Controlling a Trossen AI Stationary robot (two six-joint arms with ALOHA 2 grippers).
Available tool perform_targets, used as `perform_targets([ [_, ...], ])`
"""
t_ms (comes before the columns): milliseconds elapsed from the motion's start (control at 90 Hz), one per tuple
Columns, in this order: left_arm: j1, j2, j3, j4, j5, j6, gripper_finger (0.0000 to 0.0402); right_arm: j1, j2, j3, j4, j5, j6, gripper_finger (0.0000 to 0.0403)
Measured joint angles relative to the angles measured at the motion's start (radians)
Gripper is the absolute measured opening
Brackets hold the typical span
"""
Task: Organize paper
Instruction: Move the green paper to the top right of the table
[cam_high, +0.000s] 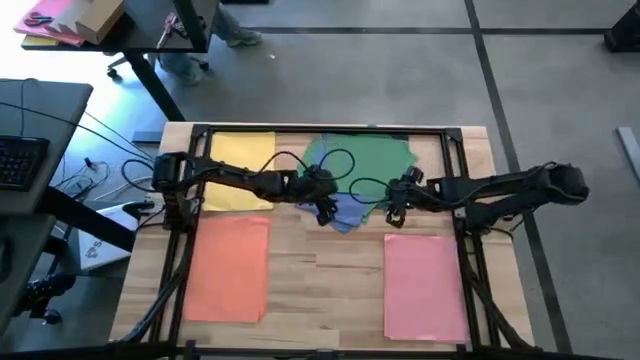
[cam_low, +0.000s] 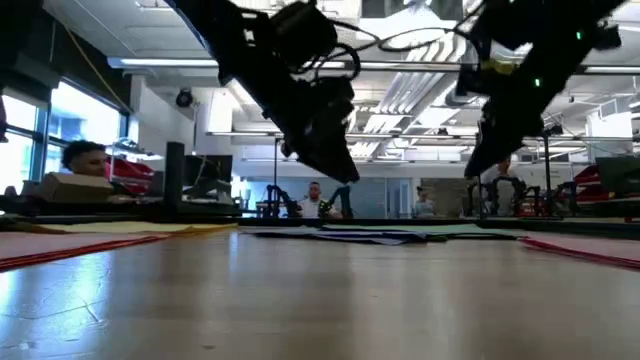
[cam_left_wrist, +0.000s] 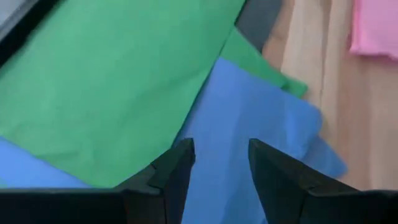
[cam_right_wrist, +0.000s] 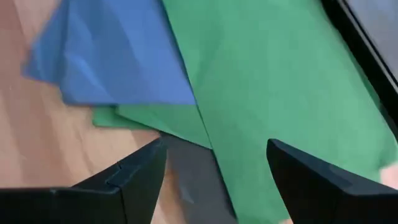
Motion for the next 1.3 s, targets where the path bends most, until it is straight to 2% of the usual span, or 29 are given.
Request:
perform_targets([
  [178,0.001,0.049,0.000,0.011,-0.008,0.076,0.0145,-0.062,0.001,-0.115,0.165,0.002,-0.203,0.0264],
  [378,0.000,0.073,0.000,0.008,-0.008,0.078,0.0145,-0.158,0.035,-0.203,0.234,-0.074,-0.273,0.0264],
  [522,-0.003,0.073,0.000,0.023,0.009,0.079,0.0145,-0.213,0.093,-0.203,0.255,-0.038,-0.280,0.0264],
  [678,-0.003,0.073,0.000,0.017,0.033,0.074,0.0145,-0.252,0.188,-0.188,0.326,-0.112,-0.342,0.0264],
  [900,-0.003,0.073,0.000,0.018,0.034,-0.019,0.0145,-0.239,0.221,-0.112,0.310,-0.160,-0.400,0.0264],
  [1033,-0.003,0.073,0.000,0.024,0.015,0.029,0.0145,-0.239,0.255,-0.104,0.351,-0.183,-0.436,0.0264],
  [1156,-0.002,0.073,0.000,0.033,0.008,0.090,0.0145,-0.223,0.274,-0.070,0.317,-0.184,-0.426,0.0264],
  [1300,-0.002,0.073,0.000,0.046,0.033,0.077,0.0145,-0.209,0.291,-0.062,0.363,-0.181,-0.412,0.0264],
])
